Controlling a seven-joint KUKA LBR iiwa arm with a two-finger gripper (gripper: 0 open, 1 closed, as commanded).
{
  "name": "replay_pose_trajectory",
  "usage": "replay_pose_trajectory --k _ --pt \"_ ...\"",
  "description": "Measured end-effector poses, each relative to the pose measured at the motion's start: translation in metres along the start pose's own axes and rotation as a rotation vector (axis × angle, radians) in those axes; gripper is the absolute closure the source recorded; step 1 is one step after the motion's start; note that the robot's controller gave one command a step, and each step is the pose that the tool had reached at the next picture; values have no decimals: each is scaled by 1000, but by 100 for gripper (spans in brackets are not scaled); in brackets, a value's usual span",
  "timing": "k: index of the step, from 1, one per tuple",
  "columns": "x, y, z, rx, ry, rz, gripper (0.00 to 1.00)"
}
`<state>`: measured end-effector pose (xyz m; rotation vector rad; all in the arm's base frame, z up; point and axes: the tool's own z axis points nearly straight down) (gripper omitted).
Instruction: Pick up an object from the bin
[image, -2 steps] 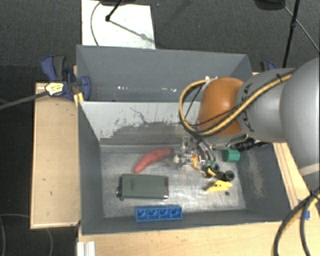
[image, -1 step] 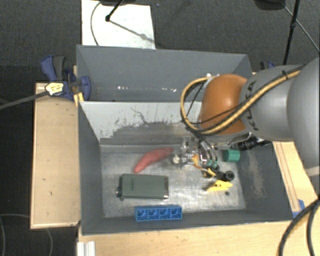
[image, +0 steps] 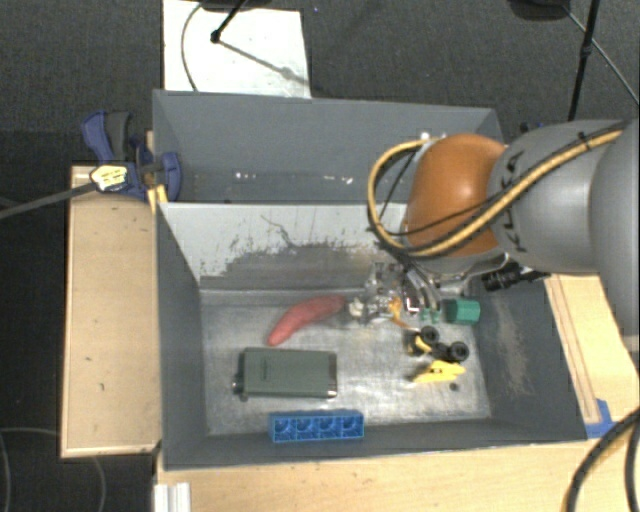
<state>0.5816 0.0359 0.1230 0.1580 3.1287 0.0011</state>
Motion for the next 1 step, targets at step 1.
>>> replay_pose_trajectory --k 1 --pt "5 2 44 1 7 -23 100"
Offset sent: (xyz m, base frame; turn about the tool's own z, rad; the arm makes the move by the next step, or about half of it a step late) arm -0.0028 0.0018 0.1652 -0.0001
